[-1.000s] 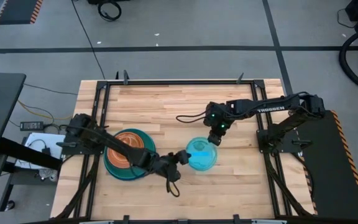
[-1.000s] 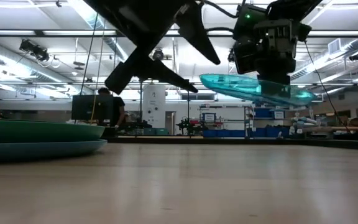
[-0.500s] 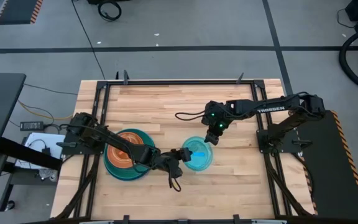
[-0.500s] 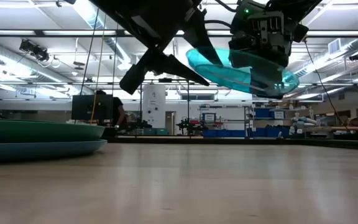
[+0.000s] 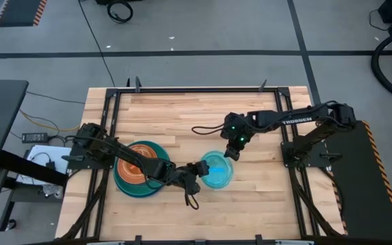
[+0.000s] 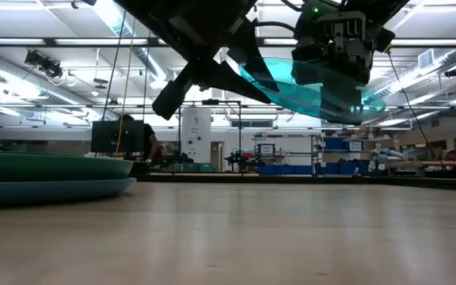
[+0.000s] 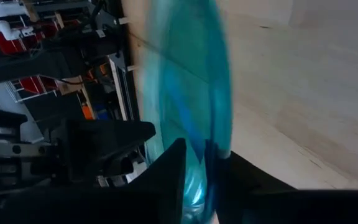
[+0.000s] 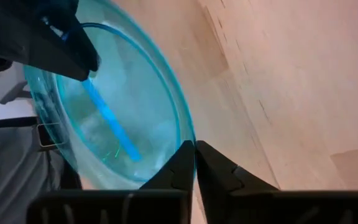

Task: Stack plastic plates
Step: Stack the light blue plate on top of the light green plate

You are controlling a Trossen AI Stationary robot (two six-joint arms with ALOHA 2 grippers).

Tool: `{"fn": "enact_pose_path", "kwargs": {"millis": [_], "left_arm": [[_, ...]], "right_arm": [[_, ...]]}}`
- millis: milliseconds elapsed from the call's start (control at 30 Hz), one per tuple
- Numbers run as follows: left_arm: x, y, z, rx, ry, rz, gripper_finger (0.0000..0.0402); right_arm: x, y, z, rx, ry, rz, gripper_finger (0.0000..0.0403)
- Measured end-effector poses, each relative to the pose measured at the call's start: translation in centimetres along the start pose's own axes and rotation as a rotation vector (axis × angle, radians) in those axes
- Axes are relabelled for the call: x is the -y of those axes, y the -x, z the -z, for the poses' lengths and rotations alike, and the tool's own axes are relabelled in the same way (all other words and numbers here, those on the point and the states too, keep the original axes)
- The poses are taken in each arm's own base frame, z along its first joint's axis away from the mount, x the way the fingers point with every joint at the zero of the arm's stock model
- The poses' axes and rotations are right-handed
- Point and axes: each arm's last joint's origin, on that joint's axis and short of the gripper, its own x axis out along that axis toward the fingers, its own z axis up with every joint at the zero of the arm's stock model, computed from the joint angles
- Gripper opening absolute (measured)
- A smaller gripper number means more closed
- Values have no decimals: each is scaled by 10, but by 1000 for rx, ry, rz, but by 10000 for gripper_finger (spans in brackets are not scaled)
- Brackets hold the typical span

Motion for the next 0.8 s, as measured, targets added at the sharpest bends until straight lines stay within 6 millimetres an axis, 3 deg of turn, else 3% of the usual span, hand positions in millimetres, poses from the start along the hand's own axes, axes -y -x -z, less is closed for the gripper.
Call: {"fn": "enact_pose_path", "kwargs": {"millis": [300,500,800], "left_arm": [[0,0,0,0,27,0,50],[0,0,-1,1,55,-1,50],[5,8,-7,-45,200,-3,50]], "right_arm": [[-4,-2,-1,24,24,3,96],[-11,8,-11,29,40,-73,140],[-13,26,-29,106,121,-59,162]]}}
